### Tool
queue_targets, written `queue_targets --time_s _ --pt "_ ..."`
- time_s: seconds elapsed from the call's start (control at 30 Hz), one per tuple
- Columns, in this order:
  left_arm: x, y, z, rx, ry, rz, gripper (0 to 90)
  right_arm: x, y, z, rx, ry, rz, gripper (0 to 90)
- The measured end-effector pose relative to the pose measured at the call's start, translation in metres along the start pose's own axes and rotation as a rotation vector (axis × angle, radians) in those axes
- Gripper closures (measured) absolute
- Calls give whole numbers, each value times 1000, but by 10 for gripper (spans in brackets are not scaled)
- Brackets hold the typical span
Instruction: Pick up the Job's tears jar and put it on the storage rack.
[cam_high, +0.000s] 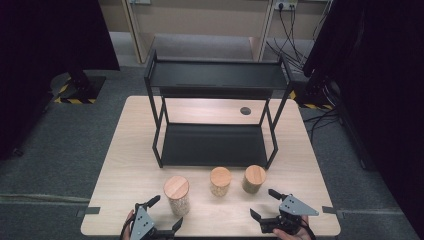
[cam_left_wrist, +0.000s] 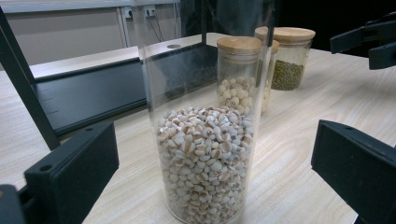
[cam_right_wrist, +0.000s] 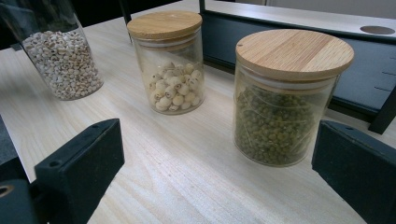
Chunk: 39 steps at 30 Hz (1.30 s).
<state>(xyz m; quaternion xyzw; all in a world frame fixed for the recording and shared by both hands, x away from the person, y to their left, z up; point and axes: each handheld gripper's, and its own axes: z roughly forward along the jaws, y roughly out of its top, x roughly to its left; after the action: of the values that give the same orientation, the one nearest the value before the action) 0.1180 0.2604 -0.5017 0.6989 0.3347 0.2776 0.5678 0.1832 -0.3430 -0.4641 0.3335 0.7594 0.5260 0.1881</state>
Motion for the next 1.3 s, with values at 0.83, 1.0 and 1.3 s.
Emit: queue_targets --time_s 0.83,1.0,1.3 --pt "-1 0 0 4 7 -6 3 0 0 -1 -6 0 -2 27" --pt "-3 1 2 6 5 -2 4 0 0 0 -5 2 -1 27" --pt "-1 1 9 20 -22 -27 11 0 -1 2 -4 4 5 27"
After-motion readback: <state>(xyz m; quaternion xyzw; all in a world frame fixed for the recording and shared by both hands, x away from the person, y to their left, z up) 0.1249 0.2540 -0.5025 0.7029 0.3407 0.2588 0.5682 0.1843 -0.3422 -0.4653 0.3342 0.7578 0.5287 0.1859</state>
